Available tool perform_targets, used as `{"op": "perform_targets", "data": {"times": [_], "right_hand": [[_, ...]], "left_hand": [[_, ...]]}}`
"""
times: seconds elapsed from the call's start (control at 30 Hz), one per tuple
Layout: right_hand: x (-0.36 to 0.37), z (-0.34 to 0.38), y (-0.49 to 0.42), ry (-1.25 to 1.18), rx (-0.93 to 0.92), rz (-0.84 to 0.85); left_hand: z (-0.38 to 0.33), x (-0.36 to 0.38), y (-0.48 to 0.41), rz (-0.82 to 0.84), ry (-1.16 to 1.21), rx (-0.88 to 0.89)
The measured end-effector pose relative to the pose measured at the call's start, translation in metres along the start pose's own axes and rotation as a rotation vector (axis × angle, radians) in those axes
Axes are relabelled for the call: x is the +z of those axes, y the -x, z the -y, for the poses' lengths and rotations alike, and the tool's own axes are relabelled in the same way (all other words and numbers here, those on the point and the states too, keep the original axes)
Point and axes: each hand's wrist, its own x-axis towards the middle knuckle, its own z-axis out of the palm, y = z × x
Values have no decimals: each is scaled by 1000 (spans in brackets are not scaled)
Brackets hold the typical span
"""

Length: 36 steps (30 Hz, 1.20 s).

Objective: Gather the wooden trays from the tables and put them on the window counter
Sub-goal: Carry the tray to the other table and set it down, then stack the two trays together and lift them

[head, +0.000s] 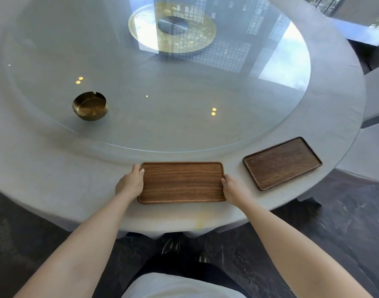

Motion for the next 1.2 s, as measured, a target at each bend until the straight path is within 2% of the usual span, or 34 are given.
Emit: {"op": "perform_targets", "data": {"times": [0.1, 0.27, 0.47, 0.63, 0.9, 1.2], "right_hand": [[-4, 2, 0, -24, 19, 21], [-19, -4, 0, 37, -14, 19], [-61, -40, -16, -10, -13, -100], [-112, -100, -31, -33, -4, -169], [-181, -205, -50, -6, -36, -159], [-199, -247, -77, -45, -12, -156]], "left_hand": [[-1, -3, 1, -24, -32, -10], [-23, -16, 2, -252, 93, -25], [-93, -12, 11, -316, 132, 105], [-174, 21, 31, -268, 165, 213], [-276, 86, 70, -120, 139, 37], [-306, 119, 75, 121, 68, -112]]}}
